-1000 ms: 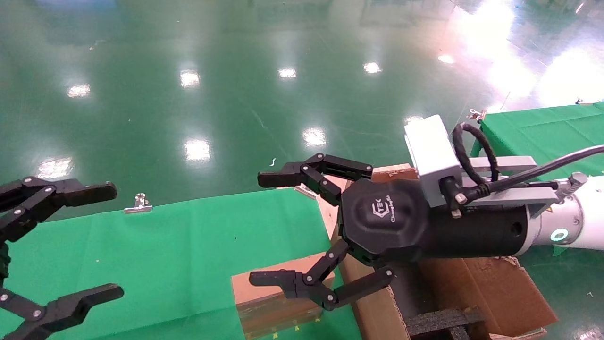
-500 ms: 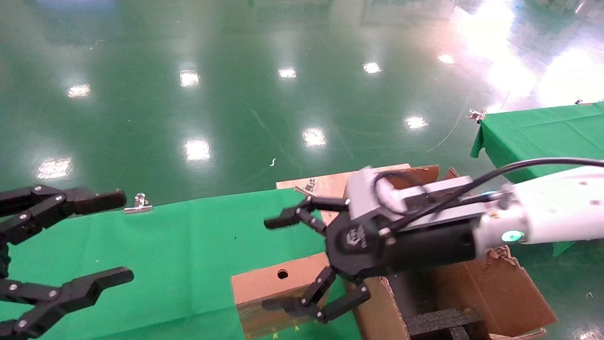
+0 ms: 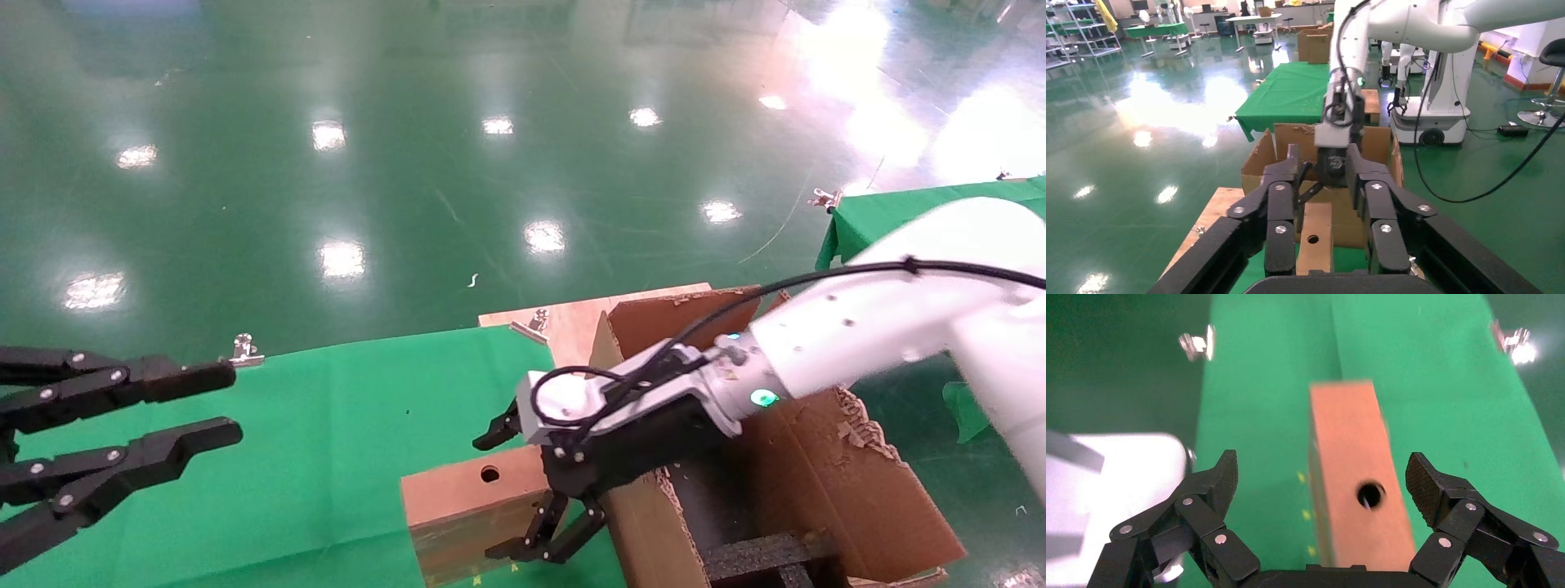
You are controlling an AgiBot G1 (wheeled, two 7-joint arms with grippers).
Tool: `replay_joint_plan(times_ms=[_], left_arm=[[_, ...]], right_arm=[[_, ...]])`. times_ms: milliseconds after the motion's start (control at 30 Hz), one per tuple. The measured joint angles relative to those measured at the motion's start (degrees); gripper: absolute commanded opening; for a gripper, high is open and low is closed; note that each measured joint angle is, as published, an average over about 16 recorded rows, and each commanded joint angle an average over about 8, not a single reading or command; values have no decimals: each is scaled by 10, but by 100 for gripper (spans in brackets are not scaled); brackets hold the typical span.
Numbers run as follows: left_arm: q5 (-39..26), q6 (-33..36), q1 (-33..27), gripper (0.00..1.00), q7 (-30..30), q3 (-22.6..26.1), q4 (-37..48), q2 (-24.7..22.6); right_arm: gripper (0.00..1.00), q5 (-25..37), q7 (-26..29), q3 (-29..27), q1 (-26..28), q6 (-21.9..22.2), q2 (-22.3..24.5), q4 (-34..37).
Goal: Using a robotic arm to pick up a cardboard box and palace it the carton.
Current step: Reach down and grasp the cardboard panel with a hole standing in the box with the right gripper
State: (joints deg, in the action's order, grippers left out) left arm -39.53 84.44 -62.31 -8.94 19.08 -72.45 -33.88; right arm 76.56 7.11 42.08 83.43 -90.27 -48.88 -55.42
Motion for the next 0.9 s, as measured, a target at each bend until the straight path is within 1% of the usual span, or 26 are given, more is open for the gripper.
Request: replay_joint_plan(times_ms=[267, 467, 500, 567, 633, 733, 767, 800, 833, 900], left_arm=[[0, 0, 0, 0, 0, 0, 0, 0], [0, 0, 0, 1, 0, 0, 0, 0], [0, 0, 0, 7, 0, 0, 0, 0], [0, 0, 0, 32, 0, 0, 0, 0], [0, 0, 0, 57, 0, 0, 0, 0], [0, 0, 0, 94, 0, 0, 0, 0], [0, 0, 0, 100, 0, 0, 0, 0], [0, 0, 0, 100, 0, 0, 0, 0], [0, 0, 0, 100, 0, 0, 0, 0], [0, 0, 0, 100, 0, 0, 0, 0]], right_arm=[[100, 70, -42, 67, 64, 1, -63, 70], [100, 107, -73, 111, 101, 0, -106, 113], [100, 112, -78, 118, 106, -1, -112, 119], [98, 120, -86, 130, 115, -1, -124, 131], [83, 125, -93, 140, 122, -1, -133, 141], [46, 131, -101, 152, 129, -1, -143, 153], [33, 132, -103, 155, 131, -1, -146, 156], [21, 133, -104, 157, 133, -1, -148, 158], [10, 133, -105, 159, 134, -1, -149, 160], [0, 134, -107, 161, 135, -1, -151, 163]])
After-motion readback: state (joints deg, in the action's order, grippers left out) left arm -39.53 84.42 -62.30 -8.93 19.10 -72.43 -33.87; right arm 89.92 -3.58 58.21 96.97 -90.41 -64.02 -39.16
